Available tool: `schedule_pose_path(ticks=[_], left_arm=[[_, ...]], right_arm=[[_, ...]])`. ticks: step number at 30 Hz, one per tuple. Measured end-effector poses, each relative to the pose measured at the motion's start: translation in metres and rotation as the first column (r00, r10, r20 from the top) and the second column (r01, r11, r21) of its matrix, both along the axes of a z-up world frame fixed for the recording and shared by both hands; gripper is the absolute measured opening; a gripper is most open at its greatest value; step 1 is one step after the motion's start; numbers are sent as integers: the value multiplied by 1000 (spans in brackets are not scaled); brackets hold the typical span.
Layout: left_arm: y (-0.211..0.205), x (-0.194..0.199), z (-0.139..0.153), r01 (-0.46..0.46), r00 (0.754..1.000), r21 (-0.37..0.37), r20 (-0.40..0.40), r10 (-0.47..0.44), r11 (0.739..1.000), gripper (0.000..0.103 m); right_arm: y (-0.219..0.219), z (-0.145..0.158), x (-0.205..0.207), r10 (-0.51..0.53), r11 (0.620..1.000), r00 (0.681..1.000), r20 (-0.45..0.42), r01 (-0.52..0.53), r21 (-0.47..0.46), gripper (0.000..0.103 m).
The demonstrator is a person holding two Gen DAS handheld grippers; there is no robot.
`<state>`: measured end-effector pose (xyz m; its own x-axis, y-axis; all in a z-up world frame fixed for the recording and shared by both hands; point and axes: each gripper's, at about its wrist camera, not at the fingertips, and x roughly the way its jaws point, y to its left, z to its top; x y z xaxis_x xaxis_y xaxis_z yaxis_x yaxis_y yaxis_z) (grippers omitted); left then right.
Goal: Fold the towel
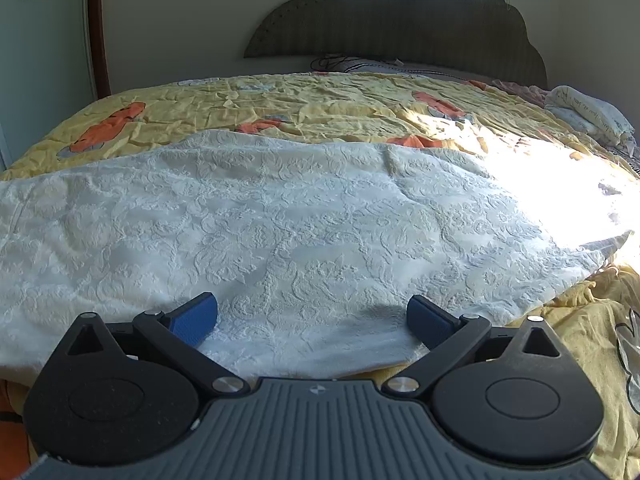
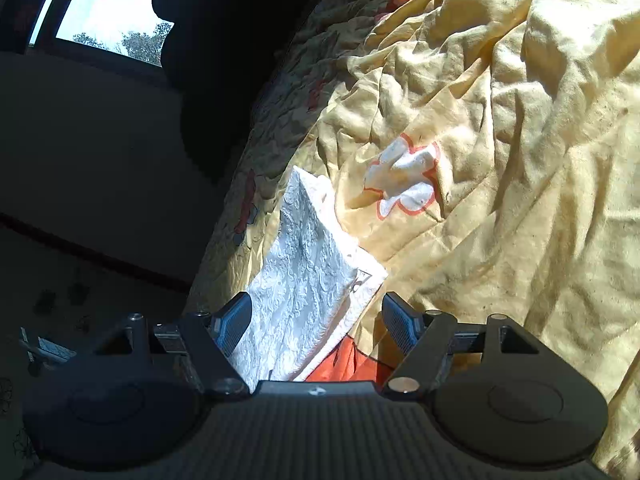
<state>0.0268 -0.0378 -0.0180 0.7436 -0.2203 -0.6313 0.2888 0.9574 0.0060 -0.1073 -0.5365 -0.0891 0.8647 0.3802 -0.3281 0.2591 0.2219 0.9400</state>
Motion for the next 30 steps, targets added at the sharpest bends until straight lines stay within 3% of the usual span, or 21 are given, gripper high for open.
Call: schedule_pose_path(ticks=[4,7,10,12,14,17,22,28,30], left_arm=[[3,0,0,5,1000,-16,0,-5,1000,102],[6,-1,1,7,1000,-35,1,-7,999,102],[9,-1,1,9,1000,-57,2,-9,998,102],[11,-2,1,10,1000,-72,2,-10,997,102],[12,-2,1,11,1000,-82,2,-11,997,102],[13,-2,2,12,1000,-88,3,-12,996,102],[12,-2,1,12,1000,-87,3,-12,996,102],[12,-3,1,12,1000,-78,3,-12,997,102],[11,-2,1,12,1000,-75,2,-12,997,102]], right_arm=[[25,-9,19,3,995,1000,-16,-1,104,72],[40,-5,35,-43,995,998,-42,47,84,76],[51,7,48,-66,998,996,-64,67,20,90],[53,13,44,-171,984,982,-75,166,-63,89],[51,14,39,-321,940,943,-90,305,-153,87],[55,8,28,-435,895,898,-61,424,-138,84],[69,12,43,-419,884,907,-43,397,-245,85],[56,8,54,-506,857,858,-84,491,-157,85],[62,10,54,-486,871,869,-96,471,-141,85]])
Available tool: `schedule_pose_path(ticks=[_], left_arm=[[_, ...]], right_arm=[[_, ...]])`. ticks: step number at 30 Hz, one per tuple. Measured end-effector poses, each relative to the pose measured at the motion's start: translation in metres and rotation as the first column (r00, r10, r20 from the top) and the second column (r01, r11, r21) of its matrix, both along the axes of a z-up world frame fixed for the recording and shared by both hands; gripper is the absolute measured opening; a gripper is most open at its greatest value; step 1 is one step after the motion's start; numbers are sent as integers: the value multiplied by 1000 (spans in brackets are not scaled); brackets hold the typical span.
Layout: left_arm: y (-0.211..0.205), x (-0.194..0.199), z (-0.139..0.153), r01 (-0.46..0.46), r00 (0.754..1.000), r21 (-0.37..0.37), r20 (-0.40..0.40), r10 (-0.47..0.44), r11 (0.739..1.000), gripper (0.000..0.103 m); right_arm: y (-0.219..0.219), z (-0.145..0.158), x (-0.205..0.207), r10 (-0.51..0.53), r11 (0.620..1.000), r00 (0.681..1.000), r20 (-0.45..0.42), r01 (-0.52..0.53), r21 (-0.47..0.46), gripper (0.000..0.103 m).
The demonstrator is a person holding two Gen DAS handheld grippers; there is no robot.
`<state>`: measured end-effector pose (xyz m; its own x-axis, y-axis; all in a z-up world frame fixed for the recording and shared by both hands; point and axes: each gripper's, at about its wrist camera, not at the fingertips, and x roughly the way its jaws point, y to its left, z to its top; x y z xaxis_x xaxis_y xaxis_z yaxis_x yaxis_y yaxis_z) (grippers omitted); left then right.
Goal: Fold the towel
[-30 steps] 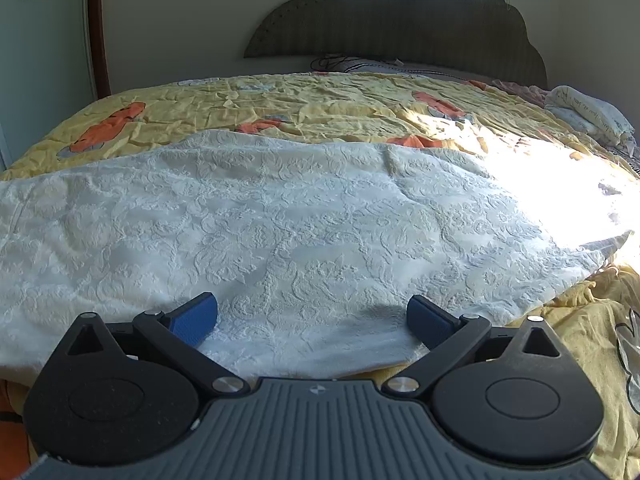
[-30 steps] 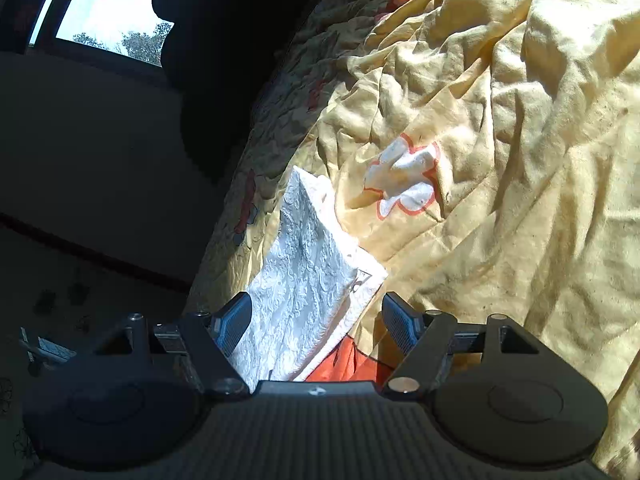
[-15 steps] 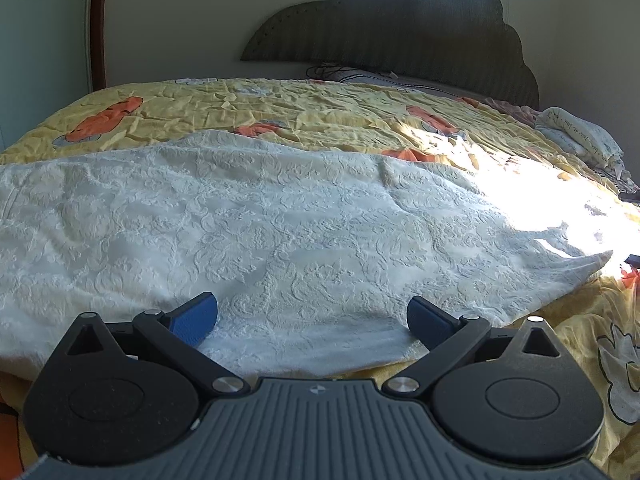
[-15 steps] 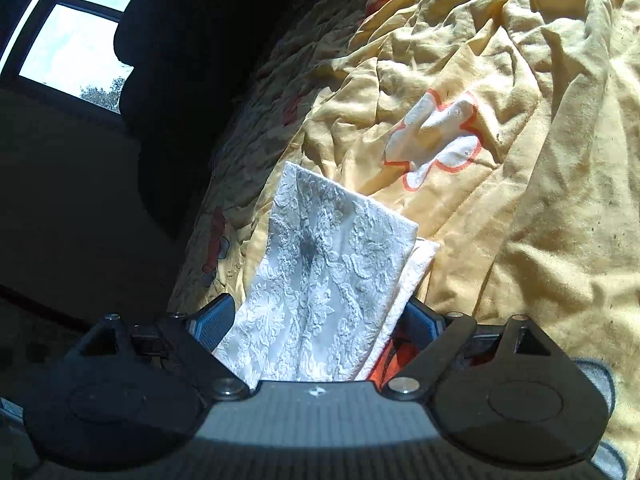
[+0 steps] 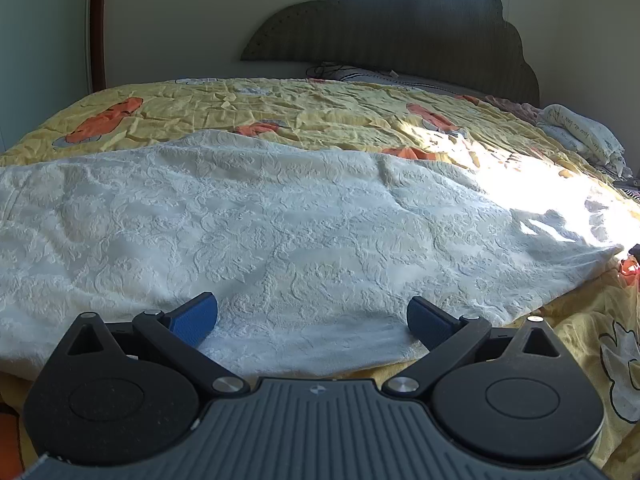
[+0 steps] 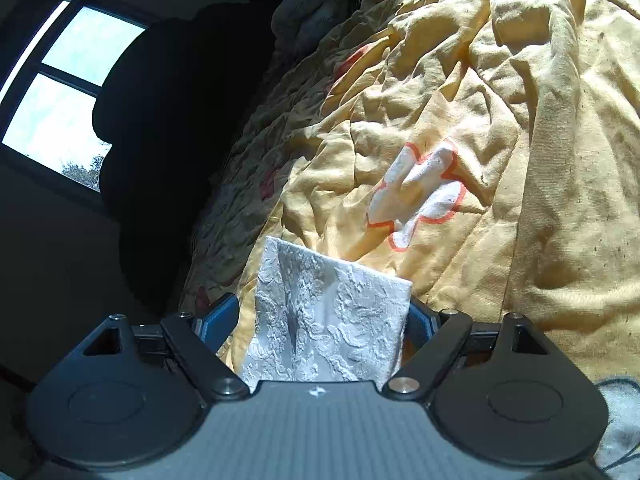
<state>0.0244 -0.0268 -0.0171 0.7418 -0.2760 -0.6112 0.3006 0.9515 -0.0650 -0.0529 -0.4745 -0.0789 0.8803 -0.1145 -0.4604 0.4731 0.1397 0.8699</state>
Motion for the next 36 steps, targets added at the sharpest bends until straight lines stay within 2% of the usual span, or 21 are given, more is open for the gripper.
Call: schedule_pose_path(ticks=[2,4,7,9,11,13,15,16,19,23,25,28,29,30,31,32,33,34,35,36], left_arm=[[0,0,0,0,1000,3,0,0,1000,102],[-2,0,0,-1,1000,12,0,1,1000,102],[-4,1,-1,0,1000,27,0,0,1000,102],[-5,1,-1,0,1000,30,0,0,1000,102],[-4,1,-1,0,1000,29,0,0,1000,102],[-5,0,-1,0,1000,29,0,0,1000,102],[-4,0,-1,-1,1000,28,0,1,1000,102],[-4,0,-1,-2,1000,28,1,2,1000,102],[-5,0,-1,-3,1000,34,0,3,999,102],[-6,0,-1,-3,1000,42,1,3,999,102],[-6,0,-1,-3,1000,39,1,3,999,102],[-3,-2,3,-1,1000,13,7,1,1000,97],[-2,-1,6,0,1000,-1,1,0,1000,96],[-1,0,12,12,1000,-30,-13,-13,999,95],[-1,1,20,27,999,-68,-18,-28,997,94],[-2,4,29,37,999,-112,-17,-39,993,95],[-5,8,38,49,998,-163,-16,-52,985,96],[-10,15,48,71,997,-227,-25,-78,971,96],[-16,23,56,90,994,-281,-41,-106,955,96],[-26,35,63,115,986,-349,-71,-148,930,97]], right_arm=[[16,4,1,63,998,998,-20,-63,5,85],[30,6,1,133,990,991,-3,-133,37,85],[38,10,7,196,979,981,-15,-194,58,85],[28,7,12,191,976,982,11,-191,109,88],[12,-1,13,129,978,989,67,-138,155,87],[-4,-8,8,19,989,999,33,-23,146,76],[-10,-16,8,-2,987,1000,11,0,160,33],[-10,-21,8,17,985,1000,14,-19,171,28],[-5,-23,-2,5,991,1000,15,-7,135,25],[-7,-30,-7,-28,989,998,48,21,149,23],[-8,-27,-7,-46,991,998,44,40,126,22],[-6,-15,1,0,1000,1000,20,0,2,14],[-2,-3,5,39,994,999,-17,-40,-99,14],[5,13,8,92,968,995,-46,-100,-230,13],[16,29,10,137,924,988,-74,-154,-351,13],[30,46,12,172,857,979,-107,-203,-474,13],[54,65,13,211,739,966,-147,-256,-623,13],[76,78,13,243,623,953,-181,-296,-724,13],[102,88,13,284,488,935,-214,-333,-807,12],[120,93,13,313,405,920,-235,-353,-843,12]])
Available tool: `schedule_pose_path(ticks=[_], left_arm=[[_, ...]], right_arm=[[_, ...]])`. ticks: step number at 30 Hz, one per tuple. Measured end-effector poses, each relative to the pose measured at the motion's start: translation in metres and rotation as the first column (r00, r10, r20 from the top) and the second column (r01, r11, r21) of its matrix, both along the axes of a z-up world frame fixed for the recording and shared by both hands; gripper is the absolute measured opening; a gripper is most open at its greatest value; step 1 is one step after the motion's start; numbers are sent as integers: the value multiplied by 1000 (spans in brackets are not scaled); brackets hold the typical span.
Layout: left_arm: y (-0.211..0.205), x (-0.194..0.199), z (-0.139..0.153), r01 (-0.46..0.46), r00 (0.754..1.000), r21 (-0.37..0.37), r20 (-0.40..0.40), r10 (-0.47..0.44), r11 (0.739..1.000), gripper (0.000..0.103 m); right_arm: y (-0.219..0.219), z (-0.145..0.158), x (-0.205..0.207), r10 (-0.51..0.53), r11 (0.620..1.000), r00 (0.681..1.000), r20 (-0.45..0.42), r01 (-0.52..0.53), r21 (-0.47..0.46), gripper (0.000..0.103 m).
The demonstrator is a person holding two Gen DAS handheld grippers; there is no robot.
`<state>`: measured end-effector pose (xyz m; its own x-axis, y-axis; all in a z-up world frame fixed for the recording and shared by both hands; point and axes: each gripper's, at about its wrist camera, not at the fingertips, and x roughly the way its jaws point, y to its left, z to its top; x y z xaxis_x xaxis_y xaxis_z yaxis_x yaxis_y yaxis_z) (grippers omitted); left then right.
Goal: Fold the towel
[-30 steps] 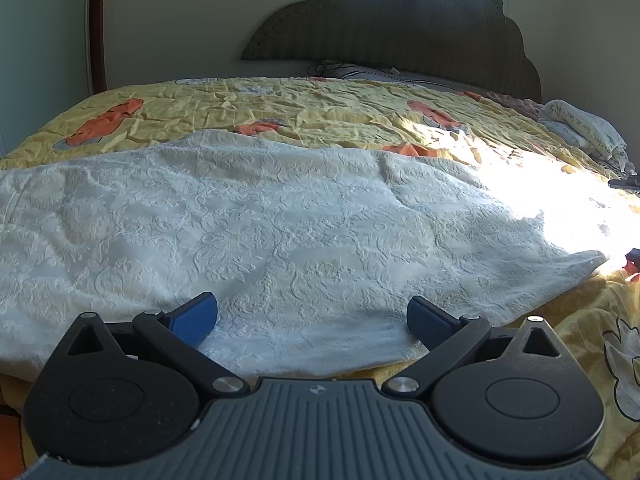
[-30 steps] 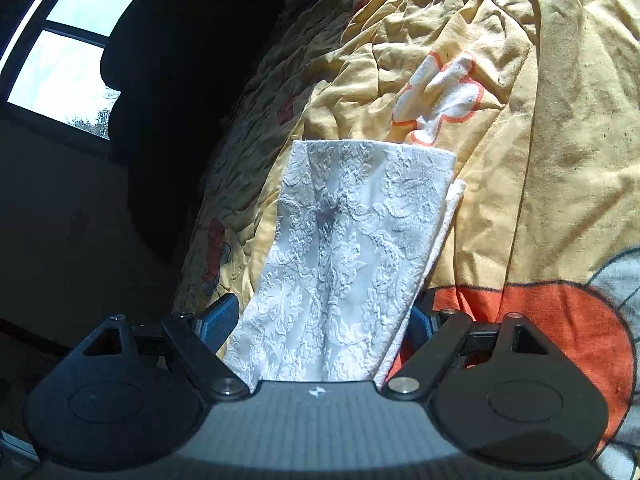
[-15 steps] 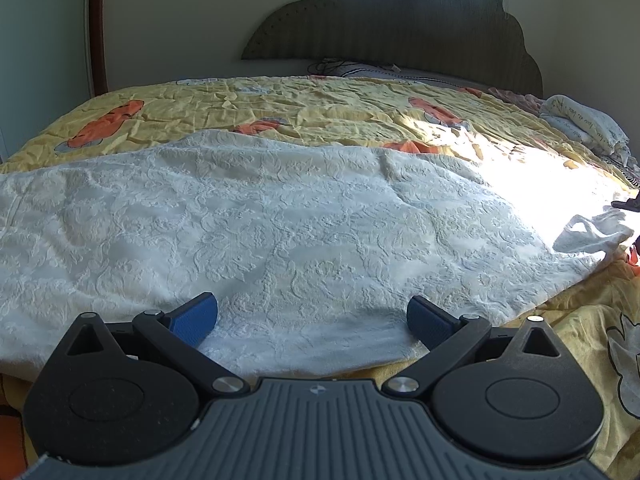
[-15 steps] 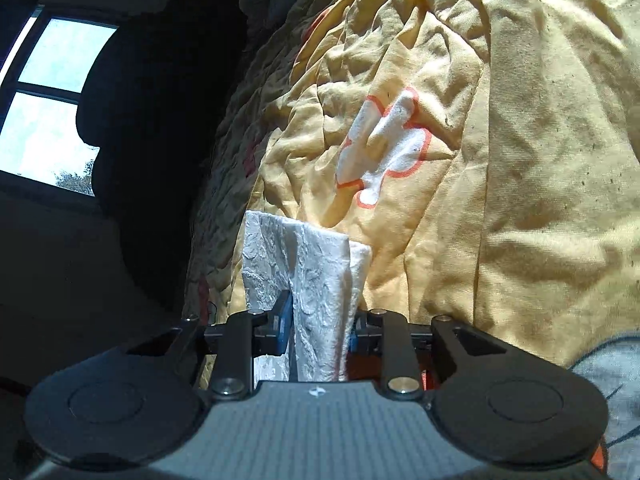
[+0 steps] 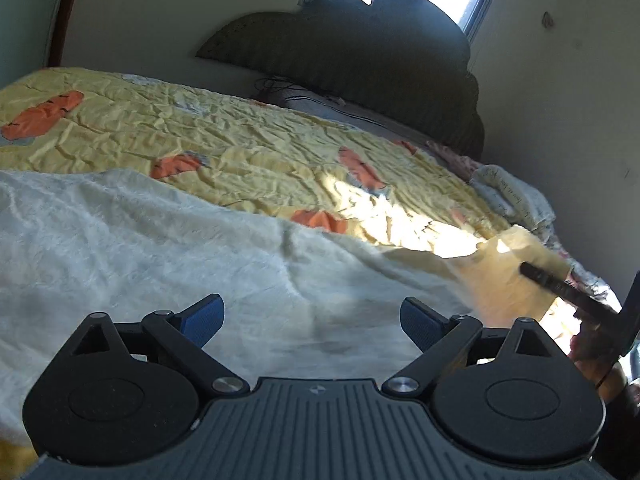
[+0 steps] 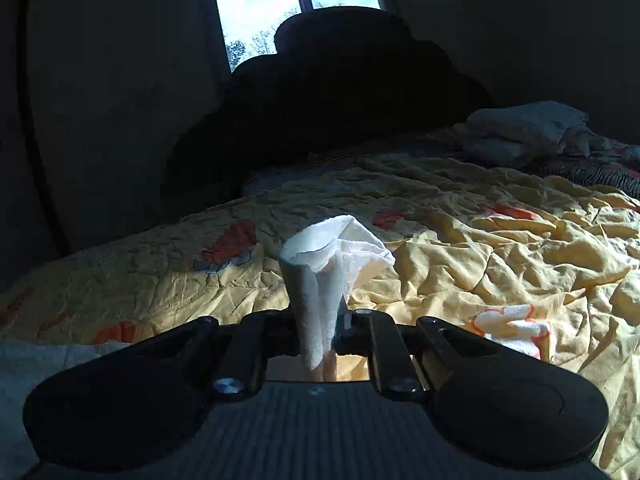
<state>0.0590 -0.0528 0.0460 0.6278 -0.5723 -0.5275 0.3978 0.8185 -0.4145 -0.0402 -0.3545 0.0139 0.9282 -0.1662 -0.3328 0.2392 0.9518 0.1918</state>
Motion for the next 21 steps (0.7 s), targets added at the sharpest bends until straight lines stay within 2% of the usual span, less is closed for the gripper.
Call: schedule_pose_path(ticks=[1,3,5,6,8,9,10,12,14,15,16,21], left_arm=[[-11,12,4,45,998,-67,-43,-48,997,97],[-35,36,3,121,981,-202,-124,-148,972,97],[-61,56,-5,166,959,-290,-175,-223,942,97],[-75,65,-11,184,945,-312,-205,-255,932,97],[-99,79,-29,164,917,-347,-291,-273,923,97],[-109,85,-40,152,893,-377,-344,-291,913,97],[-115,87,-50,125,880,-384,-383,-281,915,96],[-121,87,-58,84,889,-361,-395,-234,929,91],[-120,89,-64,44,905,-330,-386,-177,943,64],[-119,90,-65,36,908,-315,-386,-162,948,22],[-117,94,-64,41,914,-287,-377,-152,957,3],[-109,87,-35,85,969,-184,-214,-125,979,2]], right_arm=[[23,3,-1,69,994,998,0,-69,-90,12],[55,3,-4,147,967,989,-12,-146,-211,12],[83,0,-7,202,932,979,-22,-199,-303,12],[91,-1,-8,222,920,975,-24,-218,-326,12],[105,-4,-12,261,899,965,-29,-254,-358,12],[114,-6,-14,281,879,959,-40,-274,-391,12],[121,-9,-16,294,858,954,-54,-288,-424,12],[130,-14,-20,312,826,947,-72,-308,-472,12],[134,-17,-20,307,817,947,-88,-310,-486,13],[135,-18,-20,301,815,949,-93,-306,-492,13],[136,-19,-18,297,812,949,-104,-308,-496,13],[143,-13,-16,340,795,935,-103,-344,-500,13]])
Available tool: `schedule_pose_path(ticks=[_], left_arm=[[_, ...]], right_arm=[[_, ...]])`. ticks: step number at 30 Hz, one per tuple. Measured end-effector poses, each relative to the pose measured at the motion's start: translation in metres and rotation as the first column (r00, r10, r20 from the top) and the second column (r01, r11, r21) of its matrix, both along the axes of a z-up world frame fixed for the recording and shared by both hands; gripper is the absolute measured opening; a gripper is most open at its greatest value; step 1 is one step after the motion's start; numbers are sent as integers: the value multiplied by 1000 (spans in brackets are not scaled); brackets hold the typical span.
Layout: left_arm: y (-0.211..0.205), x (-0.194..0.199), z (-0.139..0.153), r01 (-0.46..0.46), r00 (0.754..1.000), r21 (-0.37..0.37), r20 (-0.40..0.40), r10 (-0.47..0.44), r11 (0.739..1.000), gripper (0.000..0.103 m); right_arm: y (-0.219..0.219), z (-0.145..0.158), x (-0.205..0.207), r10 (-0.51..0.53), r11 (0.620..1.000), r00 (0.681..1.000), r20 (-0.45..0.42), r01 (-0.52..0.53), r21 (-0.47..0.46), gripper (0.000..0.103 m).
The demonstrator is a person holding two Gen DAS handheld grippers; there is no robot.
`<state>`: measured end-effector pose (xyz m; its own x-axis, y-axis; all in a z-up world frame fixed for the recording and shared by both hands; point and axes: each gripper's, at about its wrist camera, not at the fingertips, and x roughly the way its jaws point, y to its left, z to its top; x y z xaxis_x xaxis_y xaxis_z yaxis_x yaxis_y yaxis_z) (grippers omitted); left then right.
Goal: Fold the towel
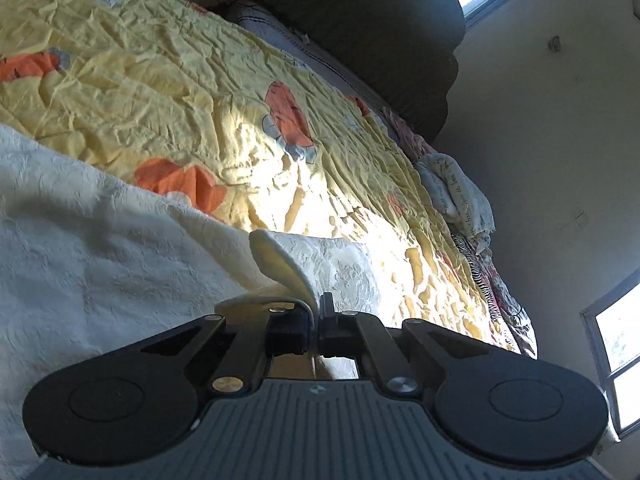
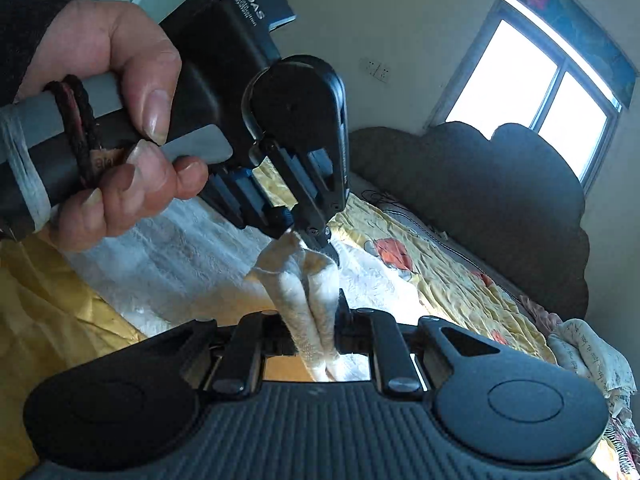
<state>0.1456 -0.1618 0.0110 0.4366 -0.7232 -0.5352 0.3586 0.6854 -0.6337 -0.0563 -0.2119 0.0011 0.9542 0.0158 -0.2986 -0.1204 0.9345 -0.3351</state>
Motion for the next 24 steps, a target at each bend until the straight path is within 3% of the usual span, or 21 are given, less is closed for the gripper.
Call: schedule_pose_path(ticks=[4,7,9,15,20,24], left_arm=[[16,-12,43,-4,985,109,172,-14,994,2],[35,-13,62,-26,968,187,249,-22,982,2],[45,-6,60,-36,969,239,244,-24,970,3],[84,7,8,-93,992,319,114,59,943,3],[110,-2,19,-94,989,307,135,54,947,3],[129,-1,32,-125,981,350,185,62,928,3]], right_arm=[[17,21,4,70,997,997,26,-71,39,13],[36,33,13,121,991,992,37,-123,51,14],[50,31,24,151,988,989,1,-151,35,13],[81,13,32,224,974,969,-109,-219,55,14],[96,23,31,260,960,958,-119,-242,142,14],[116,32,40,290,950,951,-107,-272,150,14]])
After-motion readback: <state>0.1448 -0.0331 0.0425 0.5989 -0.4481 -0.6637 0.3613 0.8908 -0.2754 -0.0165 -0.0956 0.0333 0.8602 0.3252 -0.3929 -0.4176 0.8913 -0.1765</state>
